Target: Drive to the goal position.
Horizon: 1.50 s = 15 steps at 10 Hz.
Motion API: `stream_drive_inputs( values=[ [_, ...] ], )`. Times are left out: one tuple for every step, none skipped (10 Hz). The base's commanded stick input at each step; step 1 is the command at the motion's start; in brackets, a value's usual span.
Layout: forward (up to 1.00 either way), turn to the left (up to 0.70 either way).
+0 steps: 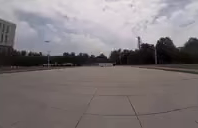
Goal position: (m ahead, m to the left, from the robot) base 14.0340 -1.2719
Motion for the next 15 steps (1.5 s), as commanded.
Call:
stream_drive_inputs(
  values=[
    [0.7,0.0],
    [0.7,0.0],
    [0.7,0.0],
    [0.7,0.0],
    [0.7,0.0],
    [0.7,0.0],
    [0.7,0.0],
    [0.7,0.0],
    [0.7,0.0],
    [0.7,0.0],
    [0.7,0.0],
    [0.7,0.0],
    [0.7,0.0],
    [0.7,0.0],
    [0.7,0.0]
  ],
)
